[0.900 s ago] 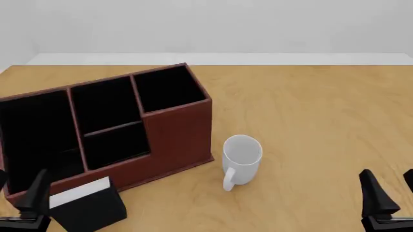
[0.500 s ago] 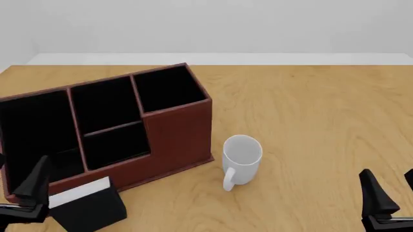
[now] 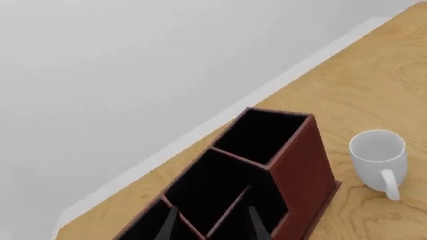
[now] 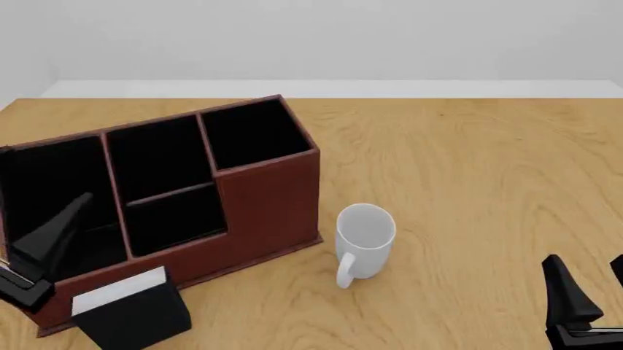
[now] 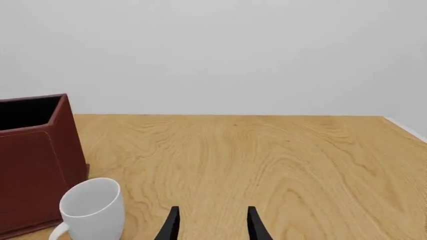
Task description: Pick up the book and place it in the front compartment of the caddy.
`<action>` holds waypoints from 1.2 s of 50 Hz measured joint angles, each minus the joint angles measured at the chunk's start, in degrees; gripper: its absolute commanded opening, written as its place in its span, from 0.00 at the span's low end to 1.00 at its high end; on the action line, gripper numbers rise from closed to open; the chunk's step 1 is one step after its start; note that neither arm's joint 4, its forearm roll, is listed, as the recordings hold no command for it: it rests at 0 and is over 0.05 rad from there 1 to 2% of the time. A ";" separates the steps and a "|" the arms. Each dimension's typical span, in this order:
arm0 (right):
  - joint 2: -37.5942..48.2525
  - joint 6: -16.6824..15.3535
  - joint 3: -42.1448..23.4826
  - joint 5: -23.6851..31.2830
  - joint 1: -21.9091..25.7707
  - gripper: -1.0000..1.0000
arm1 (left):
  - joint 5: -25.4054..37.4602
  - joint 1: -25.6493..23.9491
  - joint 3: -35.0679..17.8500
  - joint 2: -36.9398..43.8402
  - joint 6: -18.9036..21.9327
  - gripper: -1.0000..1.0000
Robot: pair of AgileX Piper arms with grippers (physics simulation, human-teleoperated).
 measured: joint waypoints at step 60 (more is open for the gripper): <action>0.32 0.00 -0.12 -0.19 0.01 1.00 | 44.67 -2.75 -1.58 5.50 21.74 1.00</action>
